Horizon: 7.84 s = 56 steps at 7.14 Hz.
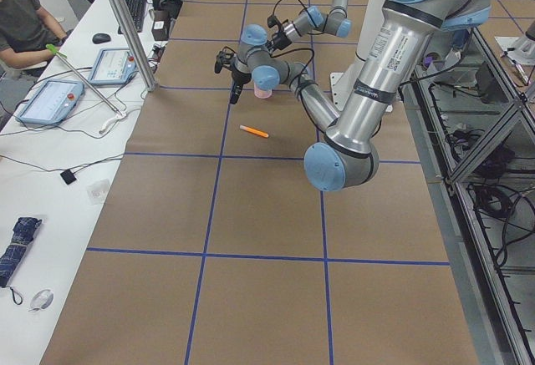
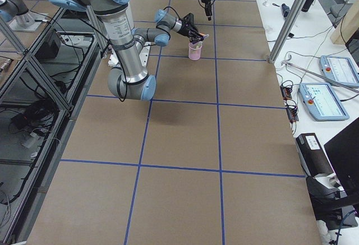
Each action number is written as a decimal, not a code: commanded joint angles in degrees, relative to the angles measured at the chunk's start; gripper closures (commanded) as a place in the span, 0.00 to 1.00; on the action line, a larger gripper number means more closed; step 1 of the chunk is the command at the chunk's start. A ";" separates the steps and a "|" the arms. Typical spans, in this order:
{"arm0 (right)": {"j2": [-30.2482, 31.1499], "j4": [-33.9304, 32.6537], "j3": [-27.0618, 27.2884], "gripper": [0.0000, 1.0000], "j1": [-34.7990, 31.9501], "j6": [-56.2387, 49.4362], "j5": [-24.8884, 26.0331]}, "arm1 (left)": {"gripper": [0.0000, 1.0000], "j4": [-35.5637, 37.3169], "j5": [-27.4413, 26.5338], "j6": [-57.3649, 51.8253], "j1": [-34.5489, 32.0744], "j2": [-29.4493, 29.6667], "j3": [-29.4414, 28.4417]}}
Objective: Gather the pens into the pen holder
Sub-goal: 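Lower the purple marker into the cup, open and withdraw the right gripper, then lower the left gripper onto the orange marker and close on it, then lift the orange marker with the left gripper toward the pink cup, then lower the orange marker into the pink cup and open the left gripper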
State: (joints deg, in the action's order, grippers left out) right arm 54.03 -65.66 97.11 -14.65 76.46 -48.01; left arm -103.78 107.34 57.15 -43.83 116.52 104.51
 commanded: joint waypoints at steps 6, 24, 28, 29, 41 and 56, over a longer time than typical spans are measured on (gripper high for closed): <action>3.59 0.36 8.06 0.00 -2.37 -5.24 -6.60 | 0.25 2.60 1.02 -10.26 -0.82 -1.30 -1.14; 21.82 2.03 12.58 0.00 -28.68 -9.75 -50.69 | 0.43 10.27 20.10 -28.06 1.20 8.55 -23.21; 21.91 2.03 12.41 0.00 -28.68 -9.84 -50.69 | 0.46 10.27 20.10 -28.06 1.29 8.63 -23.83; 21.82 2.03 12.49 0.00 -28.59 -9.76 -50.69 | 0.55 10.27 20.10 -28.06 1.29 8.63 -23.83; 23.66 5.36 13.20 0.00 -28.77 -8.96 -50.52 | 1.00 10.97 -13.47 -7.42 10.57 10.57 3.74; 23.75 5.45 12.84 0.00 -29.21 -9.49 -50.34 | 0.00 -8.80 -26.84 -7.14 19.48 13.03 -5.20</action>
State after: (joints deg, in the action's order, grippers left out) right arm 77.71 -60.20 109.98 -43.86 67.03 -98.35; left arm -112.55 80.45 49.56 -24.36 129.55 99.32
